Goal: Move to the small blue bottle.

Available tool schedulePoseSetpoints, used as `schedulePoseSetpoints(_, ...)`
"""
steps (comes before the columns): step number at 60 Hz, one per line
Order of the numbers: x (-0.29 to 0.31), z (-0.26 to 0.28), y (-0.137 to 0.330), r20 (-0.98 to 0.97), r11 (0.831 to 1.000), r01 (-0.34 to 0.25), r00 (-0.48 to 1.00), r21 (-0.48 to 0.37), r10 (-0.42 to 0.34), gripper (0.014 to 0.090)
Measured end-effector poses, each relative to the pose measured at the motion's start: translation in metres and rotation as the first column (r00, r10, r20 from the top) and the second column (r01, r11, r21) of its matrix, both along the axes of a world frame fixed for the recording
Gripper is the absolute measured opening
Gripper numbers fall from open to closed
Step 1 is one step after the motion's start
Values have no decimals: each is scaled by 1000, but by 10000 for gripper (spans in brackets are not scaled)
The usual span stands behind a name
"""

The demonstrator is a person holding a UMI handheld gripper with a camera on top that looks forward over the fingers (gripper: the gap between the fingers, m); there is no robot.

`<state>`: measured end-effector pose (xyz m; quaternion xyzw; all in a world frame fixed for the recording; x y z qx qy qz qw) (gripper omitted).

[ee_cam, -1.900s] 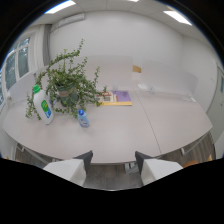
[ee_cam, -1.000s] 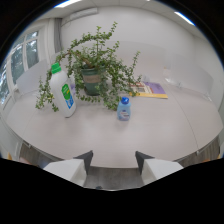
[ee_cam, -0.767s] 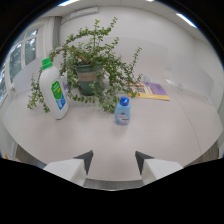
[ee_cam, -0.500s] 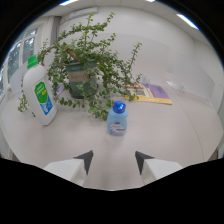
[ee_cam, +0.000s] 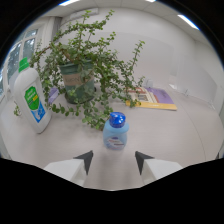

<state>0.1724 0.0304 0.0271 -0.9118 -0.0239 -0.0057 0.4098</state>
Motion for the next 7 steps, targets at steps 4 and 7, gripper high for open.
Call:
schedulePoseSetpoints(4, -1, 0, 0, -6, 1000, 0, 1000, -1, 0, 838)
schedulePoseSetpoints(7, -2, 0, 0, -9, 1000, -3, 1000, -2, 3, 838)
